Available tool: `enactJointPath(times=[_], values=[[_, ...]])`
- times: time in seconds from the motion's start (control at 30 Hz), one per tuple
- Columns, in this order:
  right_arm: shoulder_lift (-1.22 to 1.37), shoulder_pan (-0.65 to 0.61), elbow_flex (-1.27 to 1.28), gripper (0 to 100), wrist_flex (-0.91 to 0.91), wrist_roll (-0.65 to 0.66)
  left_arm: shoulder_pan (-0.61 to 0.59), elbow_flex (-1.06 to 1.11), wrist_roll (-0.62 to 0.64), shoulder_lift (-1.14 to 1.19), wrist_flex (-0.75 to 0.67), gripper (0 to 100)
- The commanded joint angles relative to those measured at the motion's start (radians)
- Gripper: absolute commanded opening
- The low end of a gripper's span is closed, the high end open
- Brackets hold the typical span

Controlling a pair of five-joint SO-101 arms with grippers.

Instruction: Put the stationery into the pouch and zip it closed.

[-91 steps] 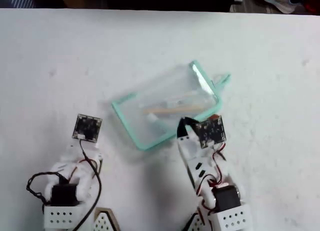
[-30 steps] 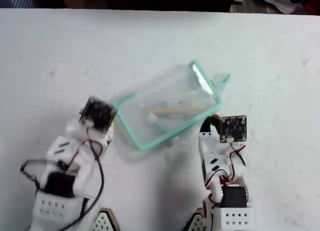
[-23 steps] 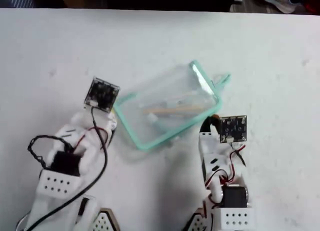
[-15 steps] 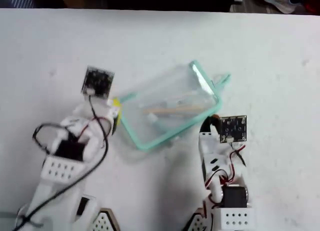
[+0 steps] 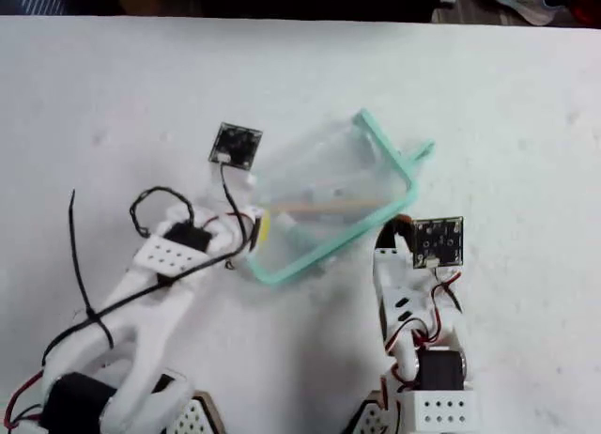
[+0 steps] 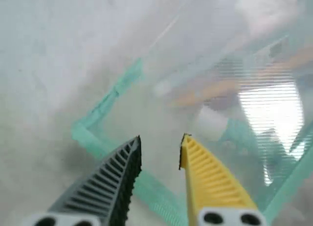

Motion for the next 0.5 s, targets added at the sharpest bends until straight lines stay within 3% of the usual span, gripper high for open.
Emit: enactJointPath(times=[0.0,0.47], values=[[-0.007,0.004,0.008,2.2,-0.035,0.0,-0.031,-0.084,0.015,0.002,0.072,16],[-0.007,0.004,0.008,2.2,-0.033,0.002,-0.054,-0.094,0.011,0.012,0.12,16]])
